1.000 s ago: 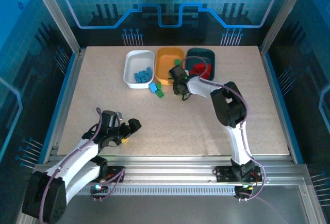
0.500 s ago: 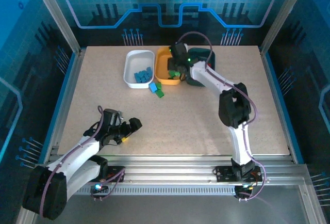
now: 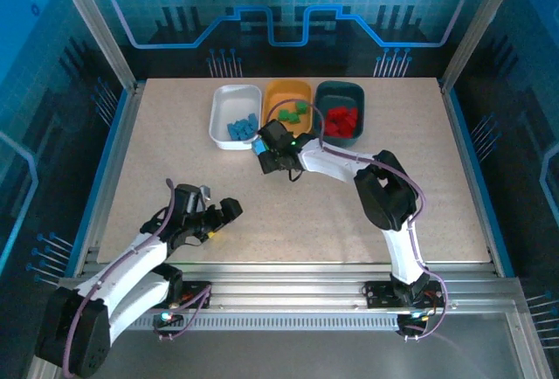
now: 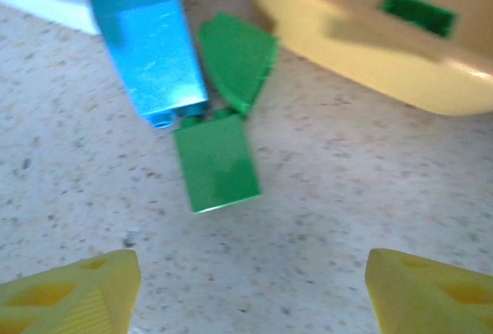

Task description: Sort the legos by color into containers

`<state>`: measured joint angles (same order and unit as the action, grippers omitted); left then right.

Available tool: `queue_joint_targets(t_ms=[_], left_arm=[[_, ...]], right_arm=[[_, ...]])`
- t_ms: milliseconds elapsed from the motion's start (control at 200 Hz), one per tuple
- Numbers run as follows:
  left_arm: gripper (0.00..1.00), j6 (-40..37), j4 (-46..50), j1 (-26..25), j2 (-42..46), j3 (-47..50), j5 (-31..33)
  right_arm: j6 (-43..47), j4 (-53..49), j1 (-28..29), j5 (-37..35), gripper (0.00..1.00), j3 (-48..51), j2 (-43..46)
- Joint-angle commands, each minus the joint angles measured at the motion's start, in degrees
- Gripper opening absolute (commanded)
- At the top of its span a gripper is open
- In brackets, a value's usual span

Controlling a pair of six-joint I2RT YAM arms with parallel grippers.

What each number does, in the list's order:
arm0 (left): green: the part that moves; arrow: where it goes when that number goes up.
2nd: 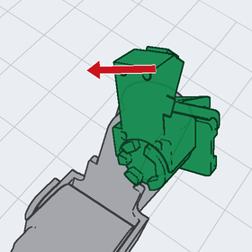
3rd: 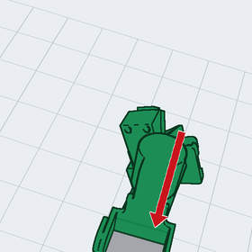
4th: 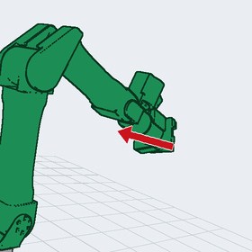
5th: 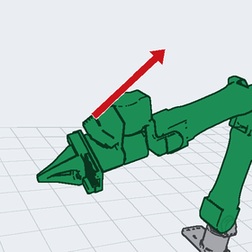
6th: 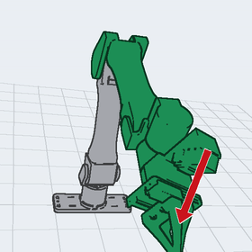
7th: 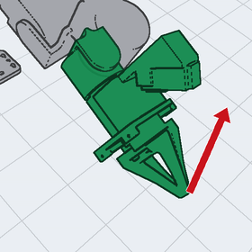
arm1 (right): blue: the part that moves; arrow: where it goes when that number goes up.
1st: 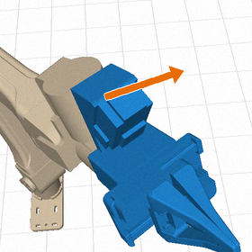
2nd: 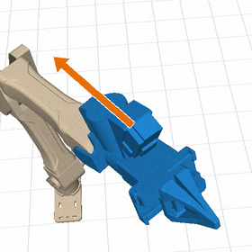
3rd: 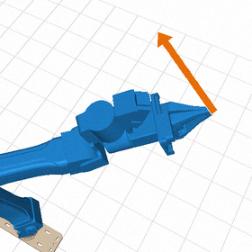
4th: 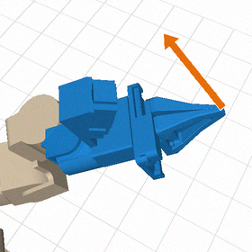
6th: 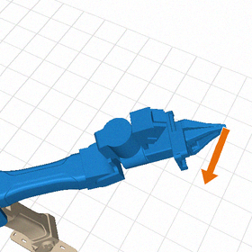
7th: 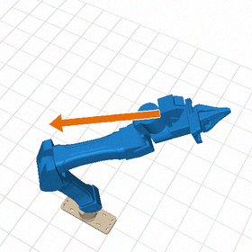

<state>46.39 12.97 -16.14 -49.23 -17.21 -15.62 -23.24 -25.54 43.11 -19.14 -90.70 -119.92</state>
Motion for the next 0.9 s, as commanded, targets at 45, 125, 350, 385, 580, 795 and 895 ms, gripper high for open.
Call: queue_joint_targets(t_ms=[45,125,350,385,580,795,895], left_arm=[[0.99,-1.20,3.07,-0.25,3.38,-1.15,2.90],[0.99,-1.46,4.13,-0.21,4.97,-1.33,3.18],[0.99,-2.60,3.98,-0.04,9.71,-1.11,4.19],[0.99,-2.83,4.28,-0.03,10.23,-1.33,4.63],[0.99,-4.11,4.66,0.21,8.89,-2.99,5.34],[0.98,-4.99,1.99,0.15,1.86,-5.93,4.17],[0.96,-5.12,1.10,-0.03,-2.61,-8.41,3.59]], right_arm=[[3.43,-1.52,-1.09,0.95,0.76,-7.49,-7.01],[4.06,-2.59,-1.34,1.42,0.74,-10.62,-9.99],[4.61,-1.98,-2.35,3.71,0.42,-11.82,-12.81],[4.17,-0.96,-2.33,3.96,0.38,-10.10,-11.64],[2.57,6.10,-1.29,2.42,0.32,3.20,2.02],[2.79,0.80,-5.56,0.20,0.33,-3.64,4.53],[2.07,-5.99,-9.28,0.87,0.49,-16.05,-3.32]])
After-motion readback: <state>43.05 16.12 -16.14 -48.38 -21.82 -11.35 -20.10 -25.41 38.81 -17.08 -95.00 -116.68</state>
